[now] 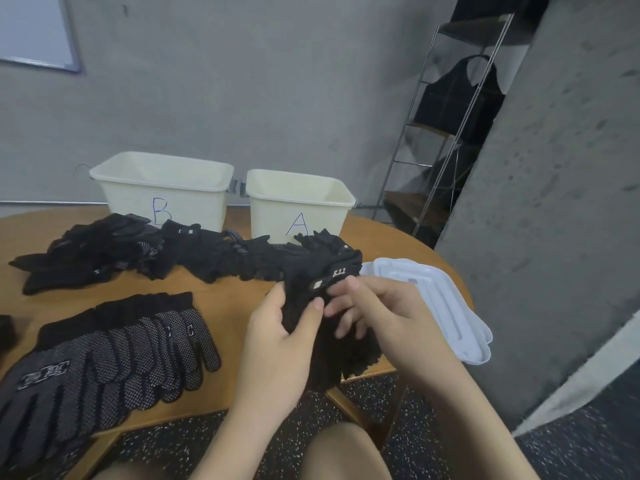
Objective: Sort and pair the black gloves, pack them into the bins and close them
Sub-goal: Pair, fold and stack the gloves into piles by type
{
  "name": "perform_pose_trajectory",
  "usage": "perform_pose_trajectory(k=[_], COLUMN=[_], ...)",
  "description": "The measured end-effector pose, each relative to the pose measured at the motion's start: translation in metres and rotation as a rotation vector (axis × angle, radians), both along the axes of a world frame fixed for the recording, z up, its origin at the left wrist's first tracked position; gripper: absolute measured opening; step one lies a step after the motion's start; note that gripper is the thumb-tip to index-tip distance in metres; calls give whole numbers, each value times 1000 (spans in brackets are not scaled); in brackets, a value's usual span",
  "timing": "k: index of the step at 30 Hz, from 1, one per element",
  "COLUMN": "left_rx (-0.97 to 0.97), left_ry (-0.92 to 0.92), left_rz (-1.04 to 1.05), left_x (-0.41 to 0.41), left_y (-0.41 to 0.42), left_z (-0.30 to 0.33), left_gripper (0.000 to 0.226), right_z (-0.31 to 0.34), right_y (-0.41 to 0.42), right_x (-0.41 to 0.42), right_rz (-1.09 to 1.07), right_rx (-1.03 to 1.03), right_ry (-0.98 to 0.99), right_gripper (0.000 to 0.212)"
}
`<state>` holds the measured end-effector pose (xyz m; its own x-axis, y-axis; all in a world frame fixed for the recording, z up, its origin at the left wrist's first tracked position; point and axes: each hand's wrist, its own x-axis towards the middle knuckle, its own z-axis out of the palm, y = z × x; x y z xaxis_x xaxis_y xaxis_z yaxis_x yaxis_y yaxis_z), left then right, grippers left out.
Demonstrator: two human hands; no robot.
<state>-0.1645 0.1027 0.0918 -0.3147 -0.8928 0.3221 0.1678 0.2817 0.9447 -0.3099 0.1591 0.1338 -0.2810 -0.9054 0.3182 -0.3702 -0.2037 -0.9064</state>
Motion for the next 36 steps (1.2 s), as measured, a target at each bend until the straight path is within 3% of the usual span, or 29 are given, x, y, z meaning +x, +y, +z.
perform_pose_trajectory(k=[3,6,9,16,25,31,36], left_rx=[30,71,118,260,320,231,169], left_ry=[58,110,102,-106,-134,-345,-385], left_rz=[-92,-180,-226,-271,-163,-185,-201], left_x=[-3,-9,-17,-30,-41,-39,-40], left_y=[-6,-10,-18,-41,-64,-74,-74], left_z=[-3,-4,-7,-20,-37,-52,-56], left_gripper=[25,25,24,33,29,17,12], right_z=[-5,-13,-16,-8,-37,-56,-65], right_y=[-3,-5,-7,-37,-76,-81,-83], right_x=[-15,-29,-36,-73,-107,-114,-111], right_rz=[-200,-22,82,-170,-63,-61,-80], right_rx=[-70,115,156,167,240,319,360], right_ry=[1,-136,-252,-35,-46,32,28], right_gripper=[17,36,31,28,19,18,16])
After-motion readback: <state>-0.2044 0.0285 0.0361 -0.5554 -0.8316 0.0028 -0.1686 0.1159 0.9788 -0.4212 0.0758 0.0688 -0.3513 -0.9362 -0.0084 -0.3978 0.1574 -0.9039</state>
